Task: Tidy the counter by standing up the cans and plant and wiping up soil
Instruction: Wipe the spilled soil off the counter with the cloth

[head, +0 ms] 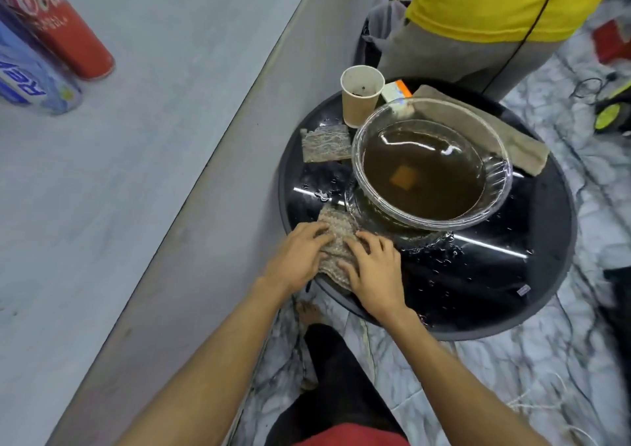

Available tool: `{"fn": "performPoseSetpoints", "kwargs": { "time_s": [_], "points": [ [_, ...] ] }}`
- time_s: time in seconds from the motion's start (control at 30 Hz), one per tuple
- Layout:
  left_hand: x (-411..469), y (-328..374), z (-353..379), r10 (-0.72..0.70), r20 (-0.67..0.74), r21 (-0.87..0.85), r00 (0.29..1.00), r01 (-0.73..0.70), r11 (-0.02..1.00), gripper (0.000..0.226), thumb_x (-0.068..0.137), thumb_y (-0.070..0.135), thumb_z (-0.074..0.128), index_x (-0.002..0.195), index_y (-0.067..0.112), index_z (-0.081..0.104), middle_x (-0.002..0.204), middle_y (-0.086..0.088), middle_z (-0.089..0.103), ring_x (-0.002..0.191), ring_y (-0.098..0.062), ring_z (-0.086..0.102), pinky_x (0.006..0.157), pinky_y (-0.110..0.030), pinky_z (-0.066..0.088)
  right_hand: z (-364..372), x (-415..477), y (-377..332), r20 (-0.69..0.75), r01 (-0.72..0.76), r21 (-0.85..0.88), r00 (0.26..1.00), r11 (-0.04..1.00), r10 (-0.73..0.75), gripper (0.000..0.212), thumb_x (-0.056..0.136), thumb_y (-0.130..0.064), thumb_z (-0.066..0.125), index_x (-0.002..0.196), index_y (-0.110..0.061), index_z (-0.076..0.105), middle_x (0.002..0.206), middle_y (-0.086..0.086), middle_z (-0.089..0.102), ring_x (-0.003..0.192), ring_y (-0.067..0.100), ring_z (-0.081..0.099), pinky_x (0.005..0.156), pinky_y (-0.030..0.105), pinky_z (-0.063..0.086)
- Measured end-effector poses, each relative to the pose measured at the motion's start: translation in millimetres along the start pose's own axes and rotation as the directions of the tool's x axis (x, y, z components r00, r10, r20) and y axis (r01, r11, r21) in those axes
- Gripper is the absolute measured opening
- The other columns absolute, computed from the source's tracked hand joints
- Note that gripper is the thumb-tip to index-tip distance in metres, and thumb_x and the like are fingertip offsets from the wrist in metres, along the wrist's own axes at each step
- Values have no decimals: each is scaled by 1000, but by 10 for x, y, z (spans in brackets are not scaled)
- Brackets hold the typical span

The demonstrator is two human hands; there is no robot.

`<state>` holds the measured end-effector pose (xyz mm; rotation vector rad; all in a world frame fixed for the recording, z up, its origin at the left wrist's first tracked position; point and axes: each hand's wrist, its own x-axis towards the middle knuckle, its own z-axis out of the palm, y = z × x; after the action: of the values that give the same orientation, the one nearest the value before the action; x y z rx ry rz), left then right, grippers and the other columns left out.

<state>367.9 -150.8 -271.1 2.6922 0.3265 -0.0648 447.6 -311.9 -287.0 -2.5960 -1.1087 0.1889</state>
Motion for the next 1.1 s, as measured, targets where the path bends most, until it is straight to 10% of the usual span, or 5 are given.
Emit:
{"fn": "performPoseSetpoints", "kwargs": {
  "time_s": [0.2, 0.6, 0.9, 1.1],
  "points": [
    [-9, 38, -43, -30, -95, -84, 995, 22, 996, 26, 88, 5, 61, 112, 11, 69, 116, -4, 61, 101, -23, 52, 89, -34, 45, 59, 7, -78, -29, -27, 254, 999, 967, 35, 20, 89, -19, 65, 109, -22, 65, 107, 0, 53, 99, 20, 43, 81, 30, 25],
    [-309, 137, -1071, -23, -408, -99, 913, -19, 995, 29, 92, 6, 56, 119, 6, 65, 125, -9, 60, 116, -23, 50, 101, -22, 34, -588, 202, -818, -266, 63, 533, 959, 844, 97, 25, 89, -15, 66, 113, -19, 65, 108, 0, 54, 104, 19, 48, 91, 46, 43],
    [-1080, -117, -2192, -204, -646, -124, 736, 163, 979, 32, 87, 3, 57, 117, 8, 67, 127, -7, 60, 116, -21, 52, 102, -23, 38, -1144, 485, -2035, -395, 375, 532, 903, 759, -170, 26, 86, -16, 70, 112, -15, 66, 107, 5, 55, 102, 20, 48, 87, 36, 38],
    [-1597, -546, -2589, -492, -594, -336, 636, 359, 871, 36, 83, -6, 57, 110, 12, 71, 128, -1, 61, 119, -13, 53, 102, -11, 34, -1182, 681, -2734, -156, 452, 427, 890, 783, -429, 29, 91, -28, 63, 120, -27, 61, 112, 1, 50, 109, 20, 44, 88, 31, 24]
  ]
}}
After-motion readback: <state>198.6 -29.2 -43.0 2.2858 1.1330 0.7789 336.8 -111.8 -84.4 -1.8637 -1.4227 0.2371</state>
